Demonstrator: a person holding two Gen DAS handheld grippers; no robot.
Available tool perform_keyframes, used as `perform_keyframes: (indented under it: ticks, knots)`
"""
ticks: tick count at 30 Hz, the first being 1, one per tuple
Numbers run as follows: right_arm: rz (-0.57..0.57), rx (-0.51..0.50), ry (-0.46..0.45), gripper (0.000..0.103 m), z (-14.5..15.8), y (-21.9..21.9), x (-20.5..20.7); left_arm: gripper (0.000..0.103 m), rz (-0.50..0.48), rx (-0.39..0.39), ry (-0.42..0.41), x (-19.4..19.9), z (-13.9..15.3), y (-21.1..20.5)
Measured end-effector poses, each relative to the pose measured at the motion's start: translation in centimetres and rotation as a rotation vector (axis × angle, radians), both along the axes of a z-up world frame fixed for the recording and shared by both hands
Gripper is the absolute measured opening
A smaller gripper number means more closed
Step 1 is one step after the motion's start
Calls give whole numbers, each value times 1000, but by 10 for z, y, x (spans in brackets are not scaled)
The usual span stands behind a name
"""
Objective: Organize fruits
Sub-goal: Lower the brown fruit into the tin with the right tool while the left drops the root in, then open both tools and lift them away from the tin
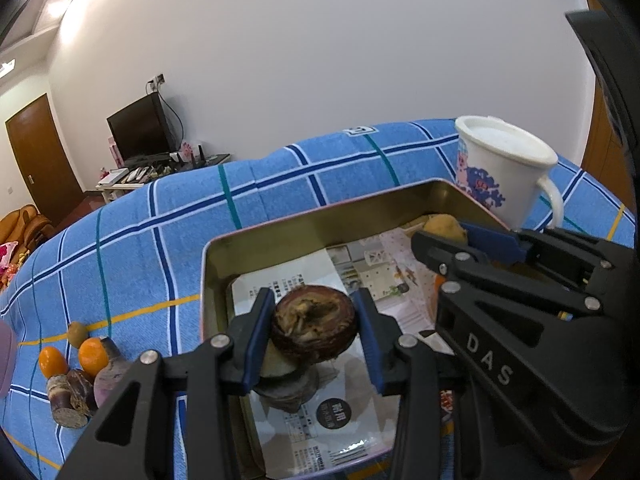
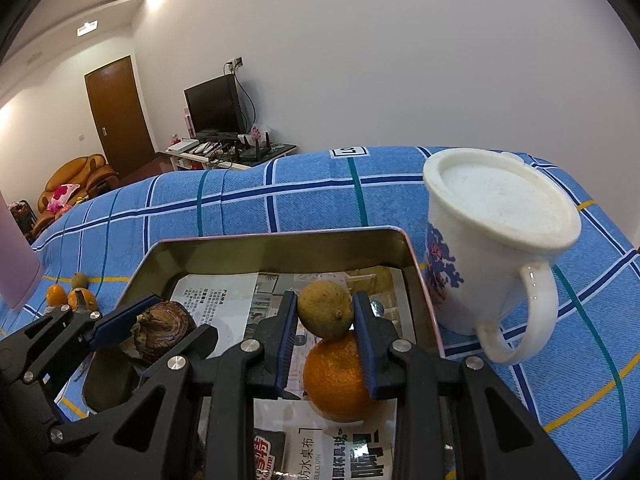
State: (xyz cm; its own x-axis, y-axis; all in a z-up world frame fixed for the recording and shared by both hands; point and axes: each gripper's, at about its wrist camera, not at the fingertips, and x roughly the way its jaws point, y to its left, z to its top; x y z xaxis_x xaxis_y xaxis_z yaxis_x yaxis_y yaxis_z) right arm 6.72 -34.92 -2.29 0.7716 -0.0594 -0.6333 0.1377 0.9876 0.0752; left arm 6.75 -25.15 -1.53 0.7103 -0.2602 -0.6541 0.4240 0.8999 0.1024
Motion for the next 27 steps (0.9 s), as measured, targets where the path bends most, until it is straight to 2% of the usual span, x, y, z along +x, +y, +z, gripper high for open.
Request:
perform_keyframes:
  ticks: [3,5,8,9,11,13,16,21,27]
  knots:
    - [-1,5,-1,33,0,-1,-1,46,1,2,-1,-1,0,-1]
    - [0,17,-5,42,-1,-2,-1,47,6,-1,0,0,0,1]
    - [-6,31,-15,55,-1,-6,-5,66,41,-4,-6,1,1,5]
    - [-15,33,-24,56,-1,-7,-6,74,55,-12,-10,1,2,8]
    - [-28,40,-43,61,2,-10,-9,76,62,-34,-25,0,4,13]
    - [-38,55,-67,65,5,-13,-13,90,66,-40,-51,-5,6,14]
    - [-53,64,-110,69,11,-17,-20,102,85,-66,-111,-13,13,20]
    - [-78,90,-189,69,20,-22,-32,103,108,-98,-159,-23,17,31]
    - [-102,30,-278,69,28,-16,-44,103,168,-83,-188,-27,18,48]
